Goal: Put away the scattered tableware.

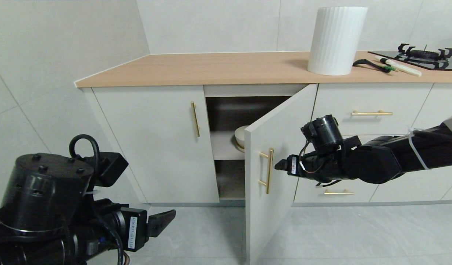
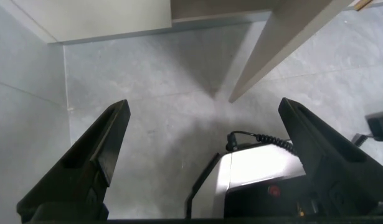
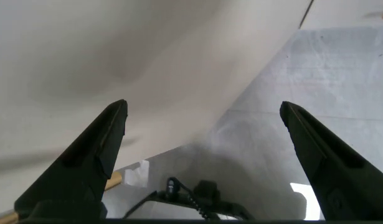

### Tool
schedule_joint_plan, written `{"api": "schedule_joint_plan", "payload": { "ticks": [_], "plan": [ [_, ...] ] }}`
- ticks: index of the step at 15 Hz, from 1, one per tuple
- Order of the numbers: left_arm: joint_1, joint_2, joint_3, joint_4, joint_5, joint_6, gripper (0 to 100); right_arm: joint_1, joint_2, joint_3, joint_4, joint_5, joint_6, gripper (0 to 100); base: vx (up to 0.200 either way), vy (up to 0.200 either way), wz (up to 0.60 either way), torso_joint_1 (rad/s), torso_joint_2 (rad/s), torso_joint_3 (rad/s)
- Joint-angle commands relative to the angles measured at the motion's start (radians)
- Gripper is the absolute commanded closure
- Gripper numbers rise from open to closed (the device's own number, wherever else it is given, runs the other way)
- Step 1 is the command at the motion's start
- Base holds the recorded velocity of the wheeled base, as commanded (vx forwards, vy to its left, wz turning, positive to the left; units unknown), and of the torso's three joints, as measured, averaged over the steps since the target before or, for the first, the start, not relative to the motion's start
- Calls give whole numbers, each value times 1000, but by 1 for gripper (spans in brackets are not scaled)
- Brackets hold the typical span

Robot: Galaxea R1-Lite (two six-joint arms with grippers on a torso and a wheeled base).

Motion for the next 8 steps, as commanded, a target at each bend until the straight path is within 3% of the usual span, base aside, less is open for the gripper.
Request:
{"api": "schedule_joint_plan", "payload": {
  "ticks": [1,8],
  "plan": [
    [1,2,2,0,2,-2,0,0,14,2,-22,-3,2,0,0,0,0,0,0,0],
    [3,8,5,-41,5,0,0,0,25,4,-40,-4,3,0,0,0,0,0,0,0]
  ]
}}
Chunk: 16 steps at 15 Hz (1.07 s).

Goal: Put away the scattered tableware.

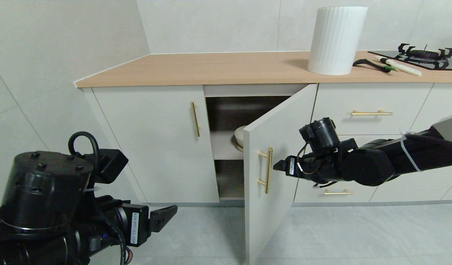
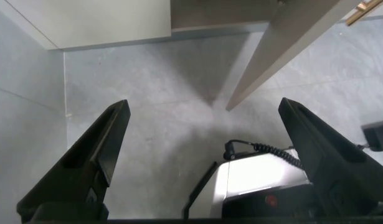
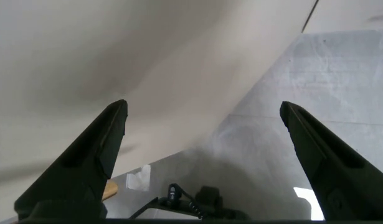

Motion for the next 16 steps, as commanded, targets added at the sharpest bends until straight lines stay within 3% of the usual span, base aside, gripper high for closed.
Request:
{"api": "schedule_joint_plan", "payload": {
  "ticks": [1,11,16],
  "plan": [
    [1,0,2,5,1,2,0,0,3,-1,-1,0,0,0,0,0,0,0,0,0],
    [1,9,2,-3,3,-1,0,3,6,-1,-53,0,34,0,180,0,0,2,3,3],
    [10,8,-3,-14,9,-6,0,16,18,-10,-113,3,92,0,0,0,0,0,0,0]
  ]
}}
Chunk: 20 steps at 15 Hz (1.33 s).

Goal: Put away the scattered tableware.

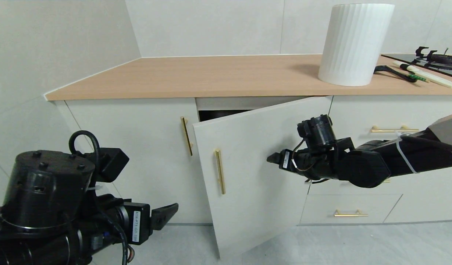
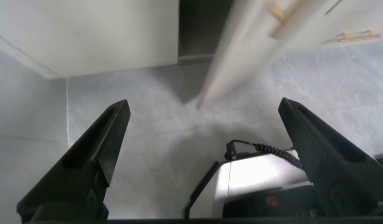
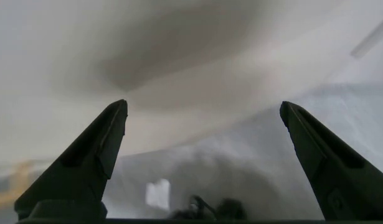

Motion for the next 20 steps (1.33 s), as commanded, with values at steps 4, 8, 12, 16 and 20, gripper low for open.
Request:
{"api": "schedule_joint_plan", "payload": {
  "ticks": [4,8,12,16,20],
  "plan": [
    [6,1,2,-3,-1,0,0,0,31,-7,-98,-5,39,0,0,0,0,0,0,0],
    [10,1,0,-3,0,0,0,-5,53,-66,-100,-51,119,0,0,0,0,0,0,0],
    [10,1,0,-3,-1,0,0,-14,93,-112,-127,-83,174,0,0,0,0,0,0,0],
    [10,15,0,-5,-1,0,0,-49,126,-145,-149,-127,177,0,0,0,0,0,0,0],
    [10,15,-1,-5,-1,0,0,-62,171,-170,-190,-199,174,0,0,0,0,0,0,0]
  ]
}}
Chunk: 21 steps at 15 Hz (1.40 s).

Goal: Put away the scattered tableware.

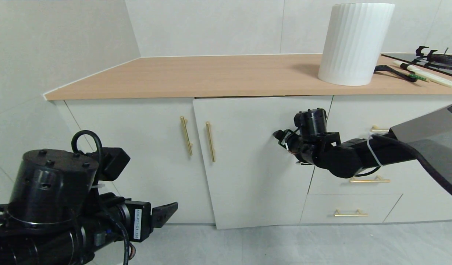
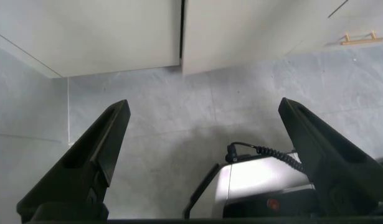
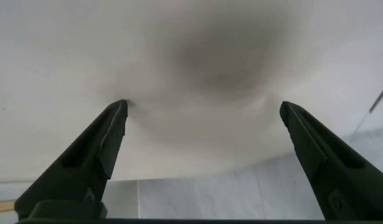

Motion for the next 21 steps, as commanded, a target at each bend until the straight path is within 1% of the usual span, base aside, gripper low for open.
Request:
{"api": "schedule_joint_plan", "payload": {
  "ticks": [1,3,5,8,10,11,12,13,14,15,16,18,20,21],
  "plan": [
    [0,2,0,0,0,-1,0,-9,25,-5,-7,-7,-1,0,0,0,0,0,0,0],
    [0,5,0,0,-1,-1,0,-14,30,-17,-7,-15,-3,0,0,0,0,0,0,0],
    [0,11,0,0,0,-1,0,-23,51,-43,-7,-52,-5,0,0,0,0,0,0,0],
    [0,12,0,0,0,-1,0,-24,45,-43,-4,-53,-6,0,0,0,0,0,0,0],
    [0,9,0,0,0,-1,0,-24,13,-27,4,-42,-6,0,0,0,0,0,0,0],
    [0,9,0,0,0,-1,0,-20,-24,18,6,-22,-6,0,0,0,0,0,0,0],
    [0,9,0,0,0,-1,0,-20,-24,18,6,-22,-6,0,0,0,0,0,0,0],
    [0,11,0,0,0,-1,0,2,-138,164,4,114,-35,0,0,0,0,0,0,0],
    [0,11,0,0,0,-1,0,3,-239,312,-8,267,-106,0,0,0,0,0,0,0],
    [0,9,0,0,0,-1,0,3,-308,400,-30,389,-187,0,0,0,0,0,0,0],
    [0,8,0,0,0,-1,0,3,-334,451,-77,445,-247,0,0,0,0,0,0,0],
    [0,6,0,0,0,-1,0,12,-339,503,-158,441,-285,0,0,0,0,0,0,0],
    [0,5,0,1,0,-1,0,14,-340,504,-158,441,-287,0,0,0,0,0,0,0],
    [0,2,6,0,-1,3,0,14,-352,512,-162,424,-298,0,0,0,0,0,0,0]
  ]
}}
